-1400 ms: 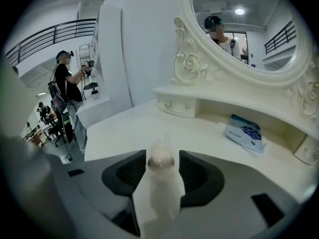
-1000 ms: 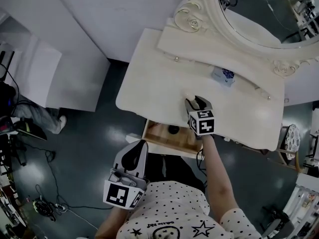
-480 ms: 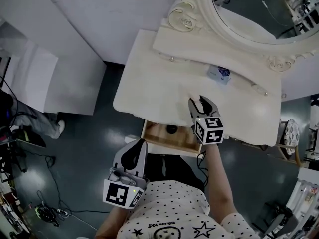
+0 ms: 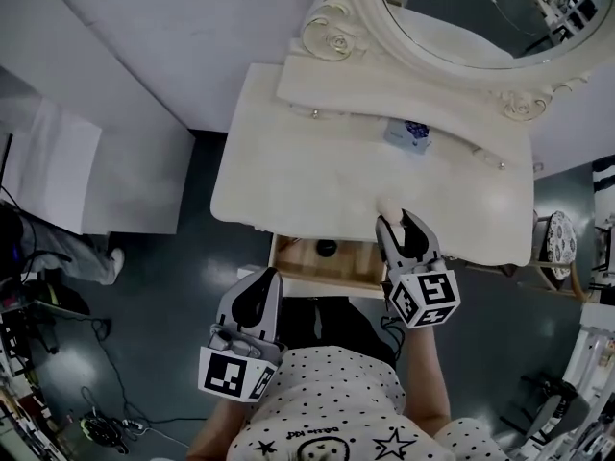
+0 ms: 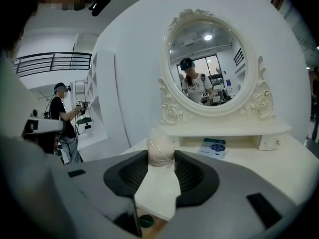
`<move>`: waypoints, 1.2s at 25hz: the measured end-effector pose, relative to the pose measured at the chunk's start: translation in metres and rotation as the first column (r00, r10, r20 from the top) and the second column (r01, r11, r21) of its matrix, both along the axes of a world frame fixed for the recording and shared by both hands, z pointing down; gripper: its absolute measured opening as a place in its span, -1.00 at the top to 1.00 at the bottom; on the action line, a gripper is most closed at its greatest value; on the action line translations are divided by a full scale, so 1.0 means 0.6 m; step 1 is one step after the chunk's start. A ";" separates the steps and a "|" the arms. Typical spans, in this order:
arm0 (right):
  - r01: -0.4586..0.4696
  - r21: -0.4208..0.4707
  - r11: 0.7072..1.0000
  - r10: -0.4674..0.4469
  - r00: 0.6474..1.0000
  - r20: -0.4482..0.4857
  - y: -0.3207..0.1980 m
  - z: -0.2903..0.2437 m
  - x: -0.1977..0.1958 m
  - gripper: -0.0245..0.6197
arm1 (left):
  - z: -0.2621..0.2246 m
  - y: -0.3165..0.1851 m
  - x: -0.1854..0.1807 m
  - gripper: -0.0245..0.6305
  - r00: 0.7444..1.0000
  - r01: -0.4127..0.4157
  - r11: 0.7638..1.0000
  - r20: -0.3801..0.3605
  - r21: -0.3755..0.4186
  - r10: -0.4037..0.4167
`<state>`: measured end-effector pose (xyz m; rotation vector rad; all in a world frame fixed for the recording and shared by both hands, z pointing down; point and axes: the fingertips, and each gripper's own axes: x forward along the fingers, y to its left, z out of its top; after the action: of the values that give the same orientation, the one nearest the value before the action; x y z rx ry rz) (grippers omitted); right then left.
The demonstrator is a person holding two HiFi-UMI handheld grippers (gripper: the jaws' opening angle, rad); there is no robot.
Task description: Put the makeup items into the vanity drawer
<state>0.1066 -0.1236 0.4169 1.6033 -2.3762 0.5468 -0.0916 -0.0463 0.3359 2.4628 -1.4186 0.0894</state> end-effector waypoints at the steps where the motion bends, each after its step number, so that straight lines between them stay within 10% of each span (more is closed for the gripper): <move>1: -0.007 0.005 1.000 0.007 1.000 0.006 0.013 -0.006 0.004 0.39 | -0.001 0.000 0.002 0.93 1.000 -0.004 1.000 -0.001 0.003 0.004; 30: -0.061 -0.005 0.998 0.061 0.993 0.097 0.234 -0.016 0.008 0.39 | 0.049 0.049 0.008 0.93 0.999 -0.043 0.999 0.014 -0.009 0.043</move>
<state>0.1112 0.0169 0.4072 1.6902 -2.4009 0.6532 -0.0870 -0.0167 0.3655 2.4902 -1.3686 0.1222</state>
